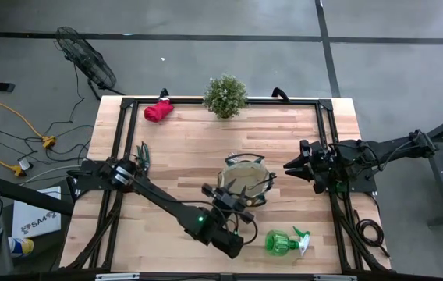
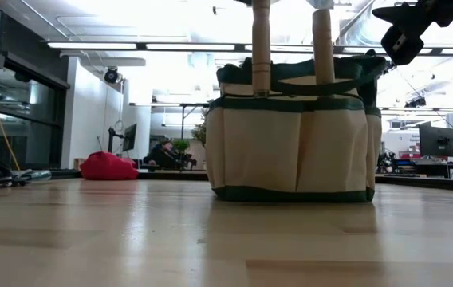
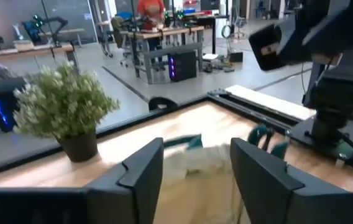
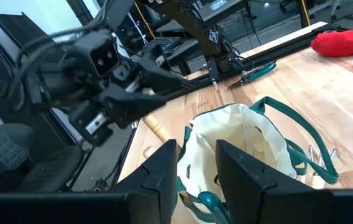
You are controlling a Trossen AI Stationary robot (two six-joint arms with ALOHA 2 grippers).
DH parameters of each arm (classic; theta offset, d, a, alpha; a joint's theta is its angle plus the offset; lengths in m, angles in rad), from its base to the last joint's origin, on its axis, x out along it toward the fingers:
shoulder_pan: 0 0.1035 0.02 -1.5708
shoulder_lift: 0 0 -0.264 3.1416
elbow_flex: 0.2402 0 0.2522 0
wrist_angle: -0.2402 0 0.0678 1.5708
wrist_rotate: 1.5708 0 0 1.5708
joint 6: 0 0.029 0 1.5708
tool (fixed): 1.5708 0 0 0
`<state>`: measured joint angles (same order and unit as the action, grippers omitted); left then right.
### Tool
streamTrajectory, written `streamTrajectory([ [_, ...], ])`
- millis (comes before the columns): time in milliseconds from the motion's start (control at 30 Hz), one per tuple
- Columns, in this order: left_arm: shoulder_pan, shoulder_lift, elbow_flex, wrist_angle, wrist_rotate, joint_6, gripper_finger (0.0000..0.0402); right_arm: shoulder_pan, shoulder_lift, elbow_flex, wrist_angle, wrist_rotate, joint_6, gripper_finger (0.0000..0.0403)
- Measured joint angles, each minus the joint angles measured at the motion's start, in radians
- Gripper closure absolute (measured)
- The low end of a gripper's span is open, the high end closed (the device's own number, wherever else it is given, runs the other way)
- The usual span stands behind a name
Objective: Pick & Place Garden tools in Gardening bag
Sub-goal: Put the brown trowel into the brown gardening bag
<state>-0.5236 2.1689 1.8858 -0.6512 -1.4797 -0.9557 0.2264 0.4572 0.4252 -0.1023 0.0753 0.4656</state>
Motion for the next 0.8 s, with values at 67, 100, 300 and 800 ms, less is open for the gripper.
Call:
streamTrajectory([
  [67, 0.000, -0.012, 0.000, 0.001, -0.002, 0.027, 0.0212, 0.000, 0.000, 0.000, 0.000, 0.000, 0.000, 0.0300],
  [100, 0.000, -0.018, 0.000, 0.000, -0.001, 0.042, 0.0210, 0.000, 0.000, 0.000, 0.000, 0.000, 0.000, 0.0300],
  [300, 0.000, -0.071, 0.000, -0.001, 0.003, 0.078, 0.0208, 0.000, 0.000, 0.000, 0.000, 0.000, 0.000, 0.0300],
  [800, 0.000, -0.192, 0.000, -0.074, 0.192, 0.076, 0.0208, 0.000, 0.000, 0.000, 0.000, 0.000, 0.000, 0.0300],
])
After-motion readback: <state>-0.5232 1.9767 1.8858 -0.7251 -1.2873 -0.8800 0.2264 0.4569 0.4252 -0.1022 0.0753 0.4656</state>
